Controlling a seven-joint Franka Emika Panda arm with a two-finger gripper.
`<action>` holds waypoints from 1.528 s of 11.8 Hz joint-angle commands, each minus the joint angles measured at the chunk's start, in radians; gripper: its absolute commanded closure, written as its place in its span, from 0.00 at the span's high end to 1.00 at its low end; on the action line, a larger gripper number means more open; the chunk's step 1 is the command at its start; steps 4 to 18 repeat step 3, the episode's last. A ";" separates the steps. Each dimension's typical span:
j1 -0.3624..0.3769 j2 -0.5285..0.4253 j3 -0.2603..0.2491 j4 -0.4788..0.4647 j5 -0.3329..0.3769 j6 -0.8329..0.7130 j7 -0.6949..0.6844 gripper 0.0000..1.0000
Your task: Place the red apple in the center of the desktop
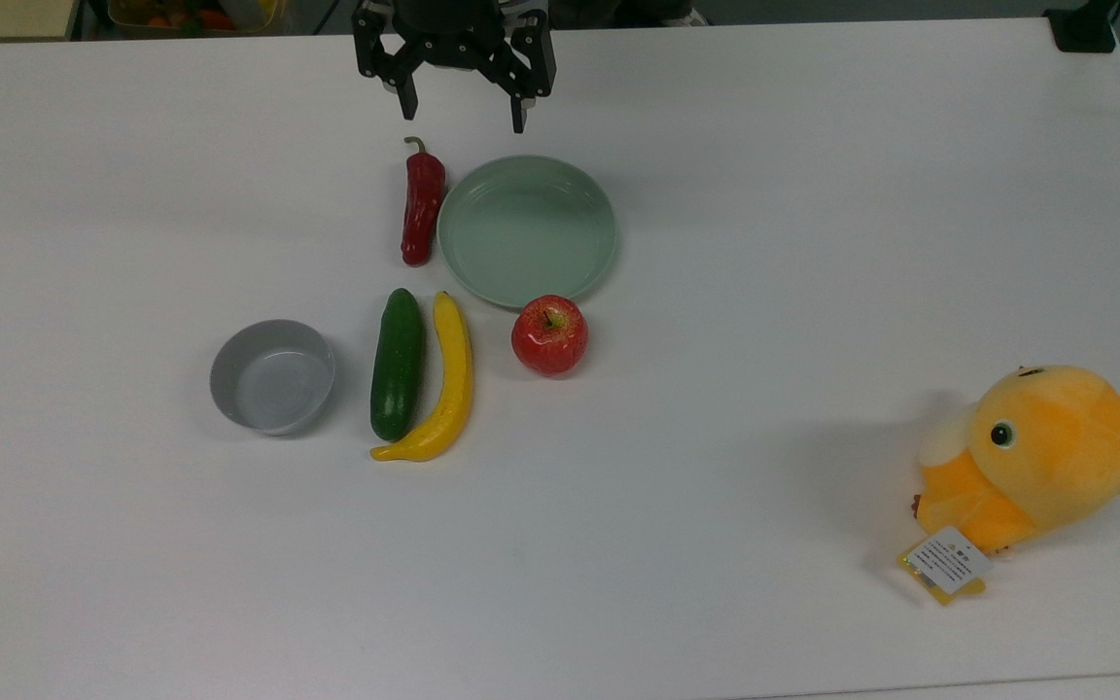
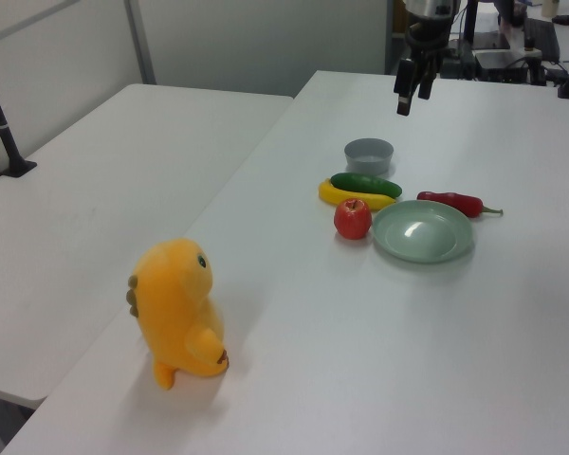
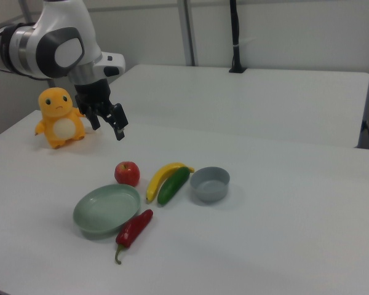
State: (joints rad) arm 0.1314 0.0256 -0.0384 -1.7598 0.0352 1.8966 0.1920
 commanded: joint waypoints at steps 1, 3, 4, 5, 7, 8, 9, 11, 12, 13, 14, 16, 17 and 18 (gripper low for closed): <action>0.007 -0.032 0.008 -0.041 0.002 -0.005 -0.028 1.00; -0.007 -0.032 0.034 -0.041 -0.012 -0.005 -0.028 1.00; -0.007 -0.032 0.034 -0.041 -0.012 -0.005 -0.028 1.00; -0.007 -0.032 0.034 -0.041 -0.012 -0.005 -0.028 1.00; -0.007 -0.032 0.034 -0.041 -0.012 -0.005 -0.028 1.00; -0.007 -0.032 0.034 -0.041 -0.012 -0.005 -0.028 1.00; -0.007 -0.032 0.034 -0.041 -0.012 -0.005 -0.028 1.00; -0.007 -0.032 0.034 -0.041 -0.012 -0.005 -0.028 1.00; -0.007 -0.032 0.034 -0.041 -0.012 -0.005 -0.028 1.00; -0.007 -0.032 0.034 -0.041 -0.012 -0.005 -0.028 1.00; -0.007 -0.032 0.034 -0.041 -0.012 -0.005 -0.028 1.00; -0.007 -0.032 0.034 -0.041 -0.012 -0.005 -0.028 1.00; -0.007 -0.032 0.034 -0.041 -0.012 -0.005 -0.028 1.00; -0.007 -0.032 0.034 -0.041 -0.012 -0.005 -0.028 1.00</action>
